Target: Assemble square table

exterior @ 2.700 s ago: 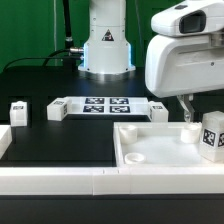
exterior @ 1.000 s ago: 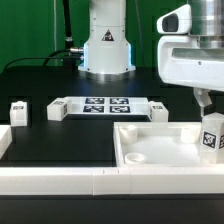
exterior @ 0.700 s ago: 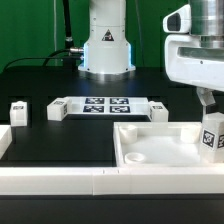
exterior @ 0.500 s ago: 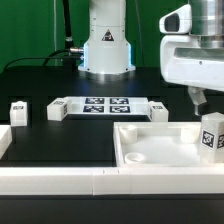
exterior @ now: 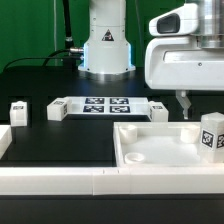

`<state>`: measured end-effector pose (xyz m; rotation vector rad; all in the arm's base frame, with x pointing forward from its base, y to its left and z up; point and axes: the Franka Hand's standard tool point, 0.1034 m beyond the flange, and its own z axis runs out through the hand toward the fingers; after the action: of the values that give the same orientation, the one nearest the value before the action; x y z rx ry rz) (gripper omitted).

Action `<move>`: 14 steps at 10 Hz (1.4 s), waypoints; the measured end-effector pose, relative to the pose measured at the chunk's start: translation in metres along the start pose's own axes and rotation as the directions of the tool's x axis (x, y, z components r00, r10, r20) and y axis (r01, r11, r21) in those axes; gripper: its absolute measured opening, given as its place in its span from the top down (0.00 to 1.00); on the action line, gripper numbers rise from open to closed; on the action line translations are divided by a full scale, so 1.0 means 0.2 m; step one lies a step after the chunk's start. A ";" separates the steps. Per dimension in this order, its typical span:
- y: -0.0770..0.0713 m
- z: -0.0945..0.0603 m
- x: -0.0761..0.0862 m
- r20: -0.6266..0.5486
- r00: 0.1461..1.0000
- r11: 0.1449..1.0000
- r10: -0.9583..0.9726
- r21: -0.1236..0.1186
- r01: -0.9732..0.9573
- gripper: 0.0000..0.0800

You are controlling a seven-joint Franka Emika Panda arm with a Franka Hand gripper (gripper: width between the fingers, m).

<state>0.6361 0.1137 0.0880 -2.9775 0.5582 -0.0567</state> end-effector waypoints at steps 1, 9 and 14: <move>-0.01 0.00 0.00 0.000 0.997 0.997 -0.083 -0.003 0.083 0.19; 0.02 0.04 -0.01 0.017 0.789 0.789 -0.614 -0.032 0.614 0.20; 0.02 0.04 0.00 0.016 0.802 0.801 -0.597 -0.032 0.597 0.64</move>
Offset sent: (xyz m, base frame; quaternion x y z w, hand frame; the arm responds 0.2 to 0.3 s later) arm 0.0052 0.0004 -0.0072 -0.0045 0.0046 -0.2272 0.9738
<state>0.6342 0.1111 0.0805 -3.0521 -0.4129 -0.0914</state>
